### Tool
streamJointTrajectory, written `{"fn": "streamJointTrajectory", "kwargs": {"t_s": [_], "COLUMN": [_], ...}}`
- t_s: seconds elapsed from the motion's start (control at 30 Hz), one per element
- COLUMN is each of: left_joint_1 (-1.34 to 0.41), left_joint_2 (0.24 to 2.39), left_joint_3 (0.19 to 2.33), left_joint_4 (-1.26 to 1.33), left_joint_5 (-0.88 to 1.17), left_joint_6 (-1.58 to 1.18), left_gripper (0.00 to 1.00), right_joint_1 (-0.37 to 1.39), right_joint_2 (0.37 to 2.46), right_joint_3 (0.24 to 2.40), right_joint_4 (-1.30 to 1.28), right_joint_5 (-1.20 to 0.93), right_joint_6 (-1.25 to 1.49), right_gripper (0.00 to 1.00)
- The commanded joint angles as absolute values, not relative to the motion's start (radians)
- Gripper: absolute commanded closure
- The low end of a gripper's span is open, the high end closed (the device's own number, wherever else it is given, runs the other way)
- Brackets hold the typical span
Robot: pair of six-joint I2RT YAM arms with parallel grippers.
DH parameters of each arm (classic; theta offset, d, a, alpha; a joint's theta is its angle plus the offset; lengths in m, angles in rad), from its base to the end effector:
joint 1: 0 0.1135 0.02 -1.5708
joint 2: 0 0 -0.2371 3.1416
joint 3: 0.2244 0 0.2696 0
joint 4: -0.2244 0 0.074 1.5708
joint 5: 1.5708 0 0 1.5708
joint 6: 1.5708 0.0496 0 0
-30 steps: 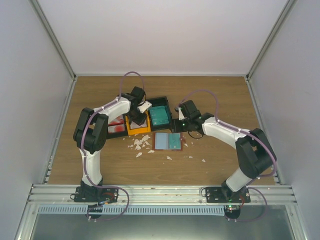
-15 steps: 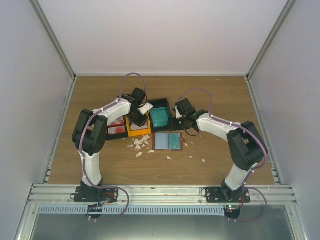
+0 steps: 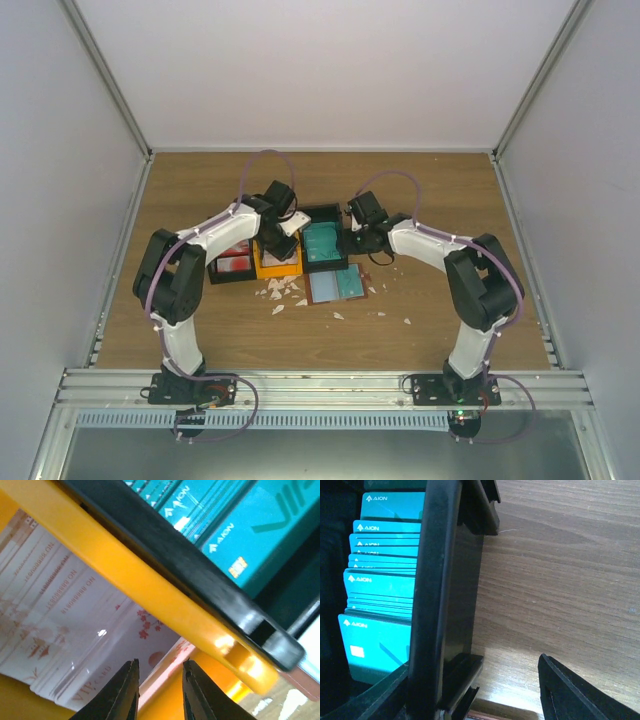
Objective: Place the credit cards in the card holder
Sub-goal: Pick up the credit card from the storage box.
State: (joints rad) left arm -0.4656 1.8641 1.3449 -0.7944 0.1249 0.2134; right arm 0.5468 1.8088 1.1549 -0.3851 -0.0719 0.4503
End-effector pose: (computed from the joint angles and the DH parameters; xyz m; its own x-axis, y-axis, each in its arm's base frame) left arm 0.3349 -0.1752 0.1430 -0.7442 0.6091 -0.2741 0.6461 0.7606 -0.0639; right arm 0.3258 0.2025 0.1252 -0.9021 -0.0409 -0.4296 -0.1745 0.9451 0.2764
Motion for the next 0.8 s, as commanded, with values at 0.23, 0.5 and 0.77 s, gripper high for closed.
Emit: {"fn": "streamJointTrajectory", "kwargs": {"t_s": [0.23, 0.5, 0.77], "left_joint_1": [-0.526, -0.555, -0.555], "left_joint_2": [1.738, 1.681, 1.68], "left_joint_3": [1.273, 1.237, 1.305], "left_joint_4": [-0.857, -0.869, -0.866], "left_joint_5": [0.131, 0.114, 0.085], "left_joint_6": [0.138, 0.109, 0.137], "left_gripper": [0.74, 0.74, 0.45], "right_joint_1": [0.535, 0.536, 0.535], "right_joint_2": [1.836, 1.832, 1.819], "right_joint_3": [1.189, 1.187, 1.187], "right_joint_4": [-0.393, -0.395, -0.393], "right_joint_5": [-0.051, -0.057, -0.064], "right_joint_6": [0.463, 0.457, 0.454], "right_gripper": [0.38, 0.38, 0.38]}}
